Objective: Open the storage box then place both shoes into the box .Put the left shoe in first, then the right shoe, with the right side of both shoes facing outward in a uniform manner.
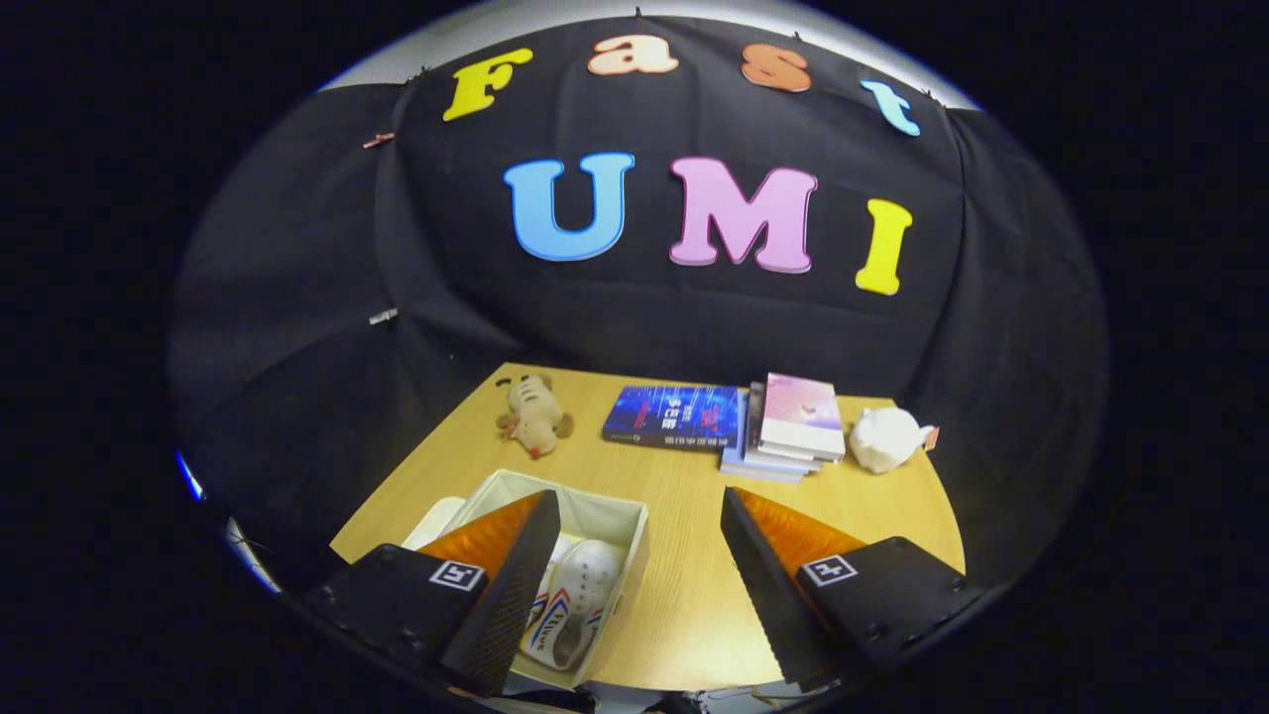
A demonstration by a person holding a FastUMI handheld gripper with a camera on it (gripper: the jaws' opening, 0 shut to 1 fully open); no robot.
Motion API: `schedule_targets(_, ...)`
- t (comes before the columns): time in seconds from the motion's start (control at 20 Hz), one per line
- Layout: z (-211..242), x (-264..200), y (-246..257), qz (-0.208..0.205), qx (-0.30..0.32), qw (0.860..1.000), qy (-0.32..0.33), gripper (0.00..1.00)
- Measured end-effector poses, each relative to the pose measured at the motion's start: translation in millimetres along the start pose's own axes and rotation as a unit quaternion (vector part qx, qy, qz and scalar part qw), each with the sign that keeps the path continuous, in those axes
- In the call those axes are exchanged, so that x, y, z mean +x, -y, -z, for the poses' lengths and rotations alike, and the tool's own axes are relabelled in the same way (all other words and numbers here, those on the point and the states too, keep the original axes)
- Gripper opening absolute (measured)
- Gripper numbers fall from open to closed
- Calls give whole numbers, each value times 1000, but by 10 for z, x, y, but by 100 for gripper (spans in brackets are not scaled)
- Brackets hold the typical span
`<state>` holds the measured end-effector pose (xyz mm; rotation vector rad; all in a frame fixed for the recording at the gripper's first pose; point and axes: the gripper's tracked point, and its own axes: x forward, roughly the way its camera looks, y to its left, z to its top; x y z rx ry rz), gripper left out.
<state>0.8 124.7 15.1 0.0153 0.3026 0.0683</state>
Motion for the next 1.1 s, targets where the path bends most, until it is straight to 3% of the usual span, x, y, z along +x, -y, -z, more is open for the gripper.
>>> schedule_targets(0.3, -271, -267, 634, -15, -17, 997, 79, 98)
schedule_targets(0.55, -244, -311, 1288, -8, -30, 993, 117, 98)
schedule_targets(0.8, -76, -250, 1587, -12, -28, 995, 93, 98)
schedule_targets(1.1, 44, -203, 1673, 12, 3, 997, 73, 98)
